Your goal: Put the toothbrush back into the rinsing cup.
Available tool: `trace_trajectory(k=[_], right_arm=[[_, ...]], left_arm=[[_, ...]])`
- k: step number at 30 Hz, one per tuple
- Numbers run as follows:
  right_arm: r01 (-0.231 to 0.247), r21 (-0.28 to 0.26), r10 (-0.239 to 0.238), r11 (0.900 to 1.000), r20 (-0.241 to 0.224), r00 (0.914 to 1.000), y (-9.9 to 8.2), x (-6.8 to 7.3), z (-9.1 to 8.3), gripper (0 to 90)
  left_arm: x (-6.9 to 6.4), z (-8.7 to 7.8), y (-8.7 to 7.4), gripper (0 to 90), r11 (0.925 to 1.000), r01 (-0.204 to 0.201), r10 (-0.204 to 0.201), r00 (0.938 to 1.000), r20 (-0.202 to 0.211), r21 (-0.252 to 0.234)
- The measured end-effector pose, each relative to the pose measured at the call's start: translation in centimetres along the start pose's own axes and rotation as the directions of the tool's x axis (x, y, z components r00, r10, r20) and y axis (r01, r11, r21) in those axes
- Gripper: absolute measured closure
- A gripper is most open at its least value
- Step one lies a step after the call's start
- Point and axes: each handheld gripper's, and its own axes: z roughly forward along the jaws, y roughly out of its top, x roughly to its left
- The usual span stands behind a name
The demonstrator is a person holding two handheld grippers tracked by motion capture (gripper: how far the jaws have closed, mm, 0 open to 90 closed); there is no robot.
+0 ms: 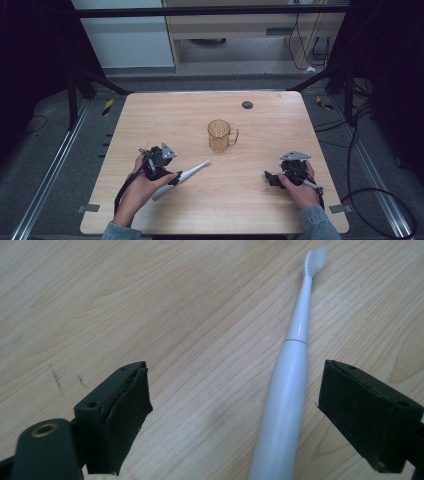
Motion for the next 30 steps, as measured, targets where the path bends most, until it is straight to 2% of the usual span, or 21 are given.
trace_trajectory(k=[5, 7, 10, 14, 23, 25, 26, 27, 28, 29, 30], right_arm=[[-0.007, 0.000, 0.007, 1.0000, 0.009, 0.9999, 0.1, 0.0, 0.1, 0.6], [-0.001, -0.002, 0.001, 1.0000, 0.011, 0.9999, 0.1, 0.0, 0.1, 0.6], [-0.001, -0.002, 0.001, 1.0000, 0.011, 0.9999, 0.1, 0.0, 0.1, 0.6], [-0.002, -0.002, 0.002, 1.0000, 0.011, 0.9999, 0.1, 0.0, 0.1, 0.6], [0.000, -0.001, 0.000, 1.0000, 0.010, 0.9999, 0.1, 0.0, 0.1, 0.5], [0.000, -0.001, 0.000, 1.0000, 0.010, 1.0000, 0.1, 0.0, 0.1, 0.5], [0.000, -0.001, 0.000, 1.0000, 0.010, 0.9999, 0.1, 0.0, 0.1, 0.5], [0.000, -0.002, 0.000, 1.0000, 0.010, 1.0000, 0.1, 0.0, 0.1, 0.5], [0.000, -0.002, 0.000, 1.0000, 0.010, 1.0000, 0.1, 0.0, 0.1, 0.5], [0.000, -0.001, 0.000, 1.0000, 0.010, 0.9999, 0.1, 0.0, 0.1, 0.5], [-0.001, -0.001, 0.001, 1.0000, 0.010, 0.9999, 0.1, 0.0, 0.1, 0.5]], left_arm=[[-0.3, 0.0, 0.5, 12.7, 0.9997, -0.023, 0.023, 0.9997, 0.013, 0.011], [-0.5, 0.2, 0.8, 12.7, 0.9979, -0.053, 0.053, 0.9986, 0.011, 0.037], [-0.7, 0.5, 1.0, 12.7, 0.9968, -0.068, 0.067, 0.9976, 0.020, 0.043], [-1.2, 0.9, 1.5, 13.0, 0.9906, -0.111, 0.110, 0.9937, 0.022, 0.079], [-1.2, 1.5, 1.9, 14.4, 0.9806, -0.143, 0.135, 0.9887, 0.065, 0.134], [-1.4, 1.8, 1.9, 18.0, 0.9727, -0.168, 0.157, 0.9842, 0.083, 0.160], [-1.4, 1.8, 1.9, 19.7, 0.9727, -0.168, 0.157, 0.9842, 0.083, 0.160], [-1.5, 2.3, 2.0, 24.0, 0.9679, -0.181, 0.165, 0.9807, 0.105, 0.174], [-1.5, 2.3, 2.0, 27.4, 0.9679, -0.181, 0.165, 0.9807, 0.105, 0.174], [-1.7, 2.7, 1.9, 27.4, 0.9604, -0.197, 0.174, 0.9767, 0.125, 0.198], [-1.7, 2.9, 1.9, 31.7, 0.9569, -0.205, 0.179, 0.9743, 0.137, 0.206]])
